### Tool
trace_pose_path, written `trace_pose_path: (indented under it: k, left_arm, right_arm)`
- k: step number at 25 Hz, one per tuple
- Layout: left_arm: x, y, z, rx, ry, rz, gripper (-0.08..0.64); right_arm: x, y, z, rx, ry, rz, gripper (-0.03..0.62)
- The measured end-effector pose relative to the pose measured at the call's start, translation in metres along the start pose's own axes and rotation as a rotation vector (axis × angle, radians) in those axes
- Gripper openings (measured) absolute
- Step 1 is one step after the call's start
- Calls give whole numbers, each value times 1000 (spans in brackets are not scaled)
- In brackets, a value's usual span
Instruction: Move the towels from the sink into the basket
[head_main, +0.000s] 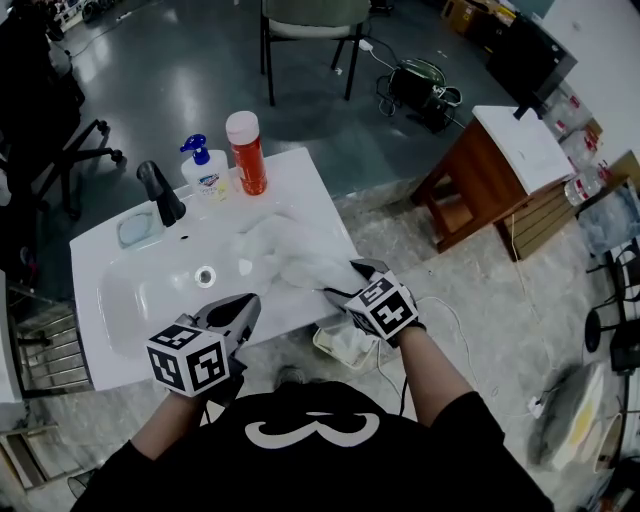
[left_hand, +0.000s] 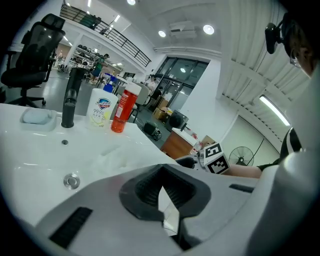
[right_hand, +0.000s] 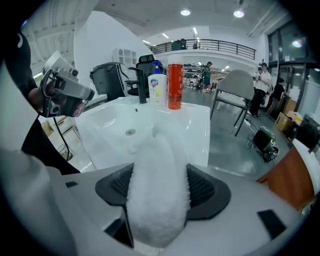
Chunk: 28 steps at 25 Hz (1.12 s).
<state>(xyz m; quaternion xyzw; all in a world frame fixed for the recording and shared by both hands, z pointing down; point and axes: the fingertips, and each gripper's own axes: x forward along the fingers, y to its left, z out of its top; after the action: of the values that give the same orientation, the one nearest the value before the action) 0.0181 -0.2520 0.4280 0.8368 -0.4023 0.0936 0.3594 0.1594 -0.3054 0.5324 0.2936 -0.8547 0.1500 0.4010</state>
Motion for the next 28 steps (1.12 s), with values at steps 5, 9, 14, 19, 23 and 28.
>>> trace_pose_path:
  k: [5,9,14,19,23,28]
  left_arm:
    - [3,1,1,9,4,-19,5]
    - [5,-1,1,16,7,-23,5]
    - [5,-9,-3,14,6,-11,5]
    - [2,-24,-12,3,2,10,5]
    - [-2,-43,-19,-9,-7,20,5]
    - [-2,-76,-35,-12,-11,16,5]
  right_arm:
    - [-3,0,1,-7,2,-25,209]
    - [-5,0,1,-23,-2,-53,145]
    - [-13,0,1,-19,-29,-66,127]
    - [-36,7,5,14,-109,-49,124]
    - [-67,13,12,47,-194,-35,123]
    - [-116,13,12,87,-291,-37,123]
